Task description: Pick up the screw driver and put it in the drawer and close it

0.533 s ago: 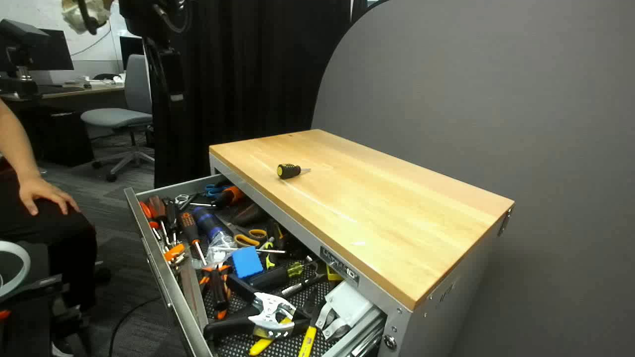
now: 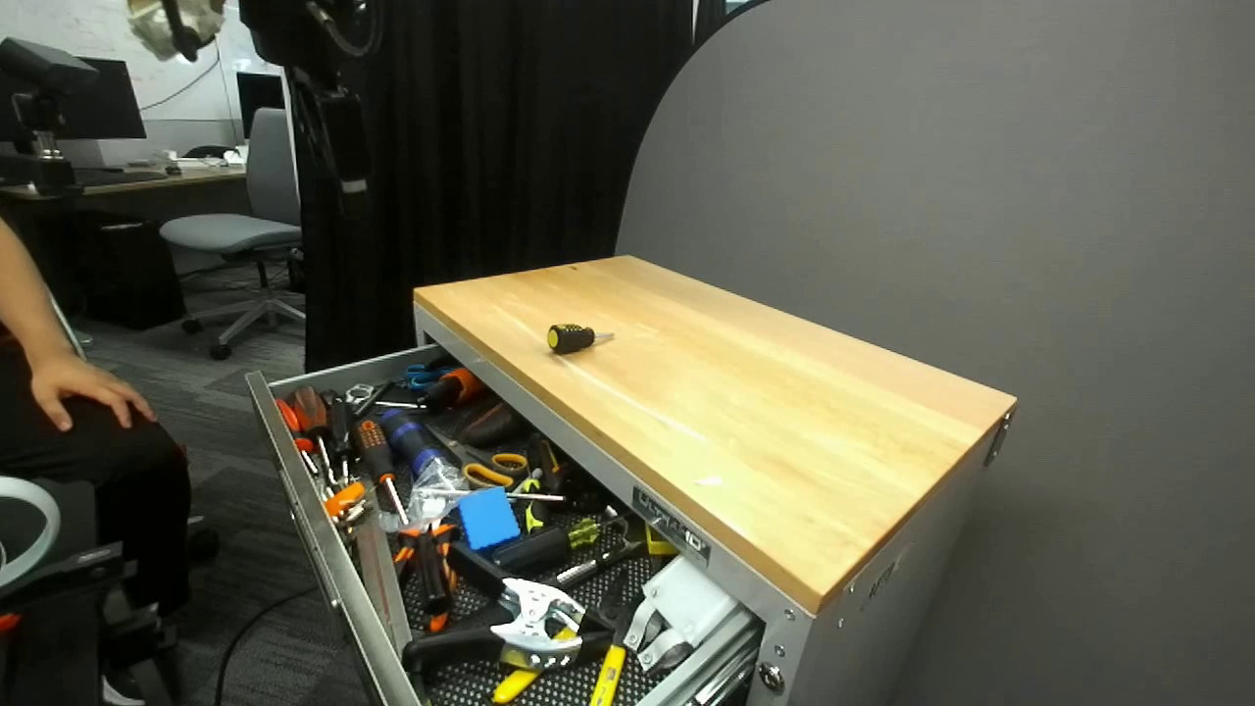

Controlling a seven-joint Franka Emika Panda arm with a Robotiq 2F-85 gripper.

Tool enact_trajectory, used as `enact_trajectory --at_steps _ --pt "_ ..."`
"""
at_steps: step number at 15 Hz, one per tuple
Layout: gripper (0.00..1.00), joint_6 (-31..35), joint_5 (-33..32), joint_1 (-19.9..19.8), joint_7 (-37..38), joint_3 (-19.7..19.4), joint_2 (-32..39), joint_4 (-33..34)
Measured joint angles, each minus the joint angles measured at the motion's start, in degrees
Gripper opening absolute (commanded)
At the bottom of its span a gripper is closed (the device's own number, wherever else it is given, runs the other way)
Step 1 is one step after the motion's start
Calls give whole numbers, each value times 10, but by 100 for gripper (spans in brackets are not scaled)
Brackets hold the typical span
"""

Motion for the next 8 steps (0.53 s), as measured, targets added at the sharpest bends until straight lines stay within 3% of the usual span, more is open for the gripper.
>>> enact_trajectory --at_steps 4,8 --pt "100 47 -35 -4 39 20 60 36" --pt "100 103 -174 -14 159 50 191 135"
